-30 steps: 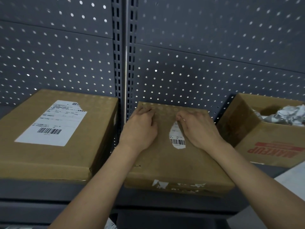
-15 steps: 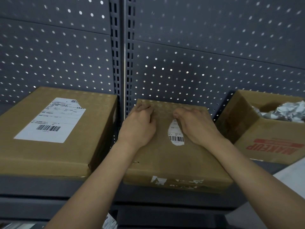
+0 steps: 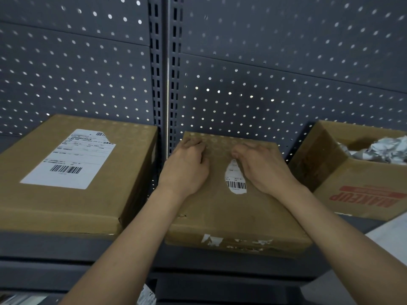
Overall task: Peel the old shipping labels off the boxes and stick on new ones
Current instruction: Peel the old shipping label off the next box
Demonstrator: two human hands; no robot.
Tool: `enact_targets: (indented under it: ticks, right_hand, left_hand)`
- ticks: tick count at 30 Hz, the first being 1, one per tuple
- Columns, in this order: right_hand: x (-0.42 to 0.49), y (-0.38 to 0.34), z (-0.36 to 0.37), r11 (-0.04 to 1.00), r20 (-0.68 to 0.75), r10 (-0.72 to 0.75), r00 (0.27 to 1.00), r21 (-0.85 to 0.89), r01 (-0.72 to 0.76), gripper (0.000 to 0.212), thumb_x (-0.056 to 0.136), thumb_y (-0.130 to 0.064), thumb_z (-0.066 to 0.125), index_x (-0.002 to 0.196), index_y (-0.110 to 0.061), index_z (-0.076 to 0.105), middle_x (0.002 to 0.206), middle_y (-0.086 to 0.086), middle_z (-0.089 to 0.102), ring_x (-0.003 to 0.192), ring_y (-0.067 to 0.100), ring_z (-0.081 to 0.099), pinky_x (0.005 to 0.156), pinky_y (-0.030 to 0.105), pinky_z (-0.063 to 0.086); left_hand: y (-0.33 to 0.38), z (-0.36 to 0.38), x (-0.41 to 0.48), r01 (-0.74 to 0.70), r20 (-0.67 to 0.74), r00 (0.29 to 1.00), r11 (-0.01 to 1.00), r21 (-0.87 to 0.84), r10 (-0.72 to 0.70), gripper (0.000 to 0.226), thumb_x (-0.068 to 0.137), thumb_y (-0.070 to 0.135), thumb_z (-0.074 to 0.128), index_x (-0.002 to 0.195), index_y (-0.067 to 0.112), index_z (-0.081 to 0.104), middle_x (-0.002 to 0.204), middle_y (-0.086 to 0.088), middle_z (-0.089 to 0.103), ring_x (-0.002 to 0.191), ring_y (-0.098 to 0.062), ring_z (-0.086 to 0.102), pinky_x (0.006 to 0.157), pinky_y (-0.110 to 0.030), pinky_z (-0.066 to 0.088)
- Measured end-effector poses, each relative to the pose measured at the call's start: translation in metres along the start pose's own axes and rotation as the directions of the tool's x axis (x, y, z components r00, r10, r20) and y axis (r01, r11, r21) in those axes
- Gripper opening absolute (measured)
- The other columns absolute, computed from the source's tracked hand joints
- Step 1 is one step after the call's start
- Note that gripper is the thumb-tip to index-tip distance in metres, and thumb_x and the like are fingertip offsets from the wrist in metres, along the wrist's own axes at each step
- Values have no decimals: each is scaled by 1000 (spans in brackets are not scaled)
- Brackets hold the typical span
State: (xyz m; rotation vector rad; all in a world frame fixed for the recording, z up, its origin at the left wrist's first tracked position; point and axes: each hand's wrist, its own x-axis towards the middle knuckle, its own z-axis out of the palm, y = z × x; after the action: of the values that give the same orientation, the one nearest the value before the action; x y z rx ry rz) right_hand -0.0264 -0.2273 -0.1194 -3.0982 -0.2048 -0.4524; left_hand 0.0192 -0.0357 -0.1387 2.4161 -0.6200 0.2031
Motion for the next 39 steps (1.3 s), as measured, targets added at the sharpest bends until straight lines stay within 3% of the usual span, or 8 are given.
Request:
enact_targets:
  ticks: [4,12,17,23,29,34,39]
  right_hand:
    - [-4,1,0,988,-59,76,995,141,-67,13,96,-16,47,89,-23,55,83,-7,58,78,18,55,76,39,46]
    - [-8,2,-8,954,-15,68,998,293,-61,12,95,-32,58,92,-23,64,89,-11,64,86,10,57,79,35,47]
    - [-6,1,-7,962,-42,88,995,264,-74,7,93,-24,61,92,-21,67,93,-8,68,88,11,59,81,34,47]
    - [1,1,-2,999,-10,53,999,14,-52,15,96,-36,46,95,-28,59,95,-7,69,87,18,63,79,40,48]
    - [-4,1,-2,992,-25,73,997,101,-70,11,99,-27,47,98,-25,58,97,-8,65,89,16,60,83,38,45]
    - [-9,0,-9,959,8,111,994,263,-109,20,100,-34,47,109,-23,61,105,-8,67,98,14,59,86,37,45]
    - [-11,-3,-10,966,7,83,997,245,-82,9,97,-31,55,96,-25,61,95,-10,64,87,12,57,79,36,44]
  left_hand:
    - [-2,1,0,2,-2,1000,1000,-3,-2,47,95,22,44,140,13,50,149,0,44,143,-17,28,118,-34,24]
    - [-3,3,1,3,6,1000,1000,-6,-3,48,95,21,43,141,14,50,150,0,44,144,-18,27,119,-36,24]
    - [-3,3,1,0,11,1000,1000,4,0,47,95,22,43,141,14,49,150,1,43,145,-18,26,118,-38,26]
    - [0,0,-1,-4,-1,1000,1000,5,4,43,95,19,44,136,13,54,146,0,47,141,-18,31,115,-34,27]
    - [-1,1,0,2,7,1000,1000,-6,-2,47,94,21,45,141,14,50,149,1,44,143,-16,28,118,-35,26]
    - [0,0,-1,-10,-4,1000,1000,-9,10,46,94,19,45,139,14,51,147,0,46,142,-17,30,118,-34,26]
    - [2,-3,-2,-8,-5,1000,1000,-8,8,46,95,20,44,141,15,50,149,1,44,143,-16,28,116,-32,24]
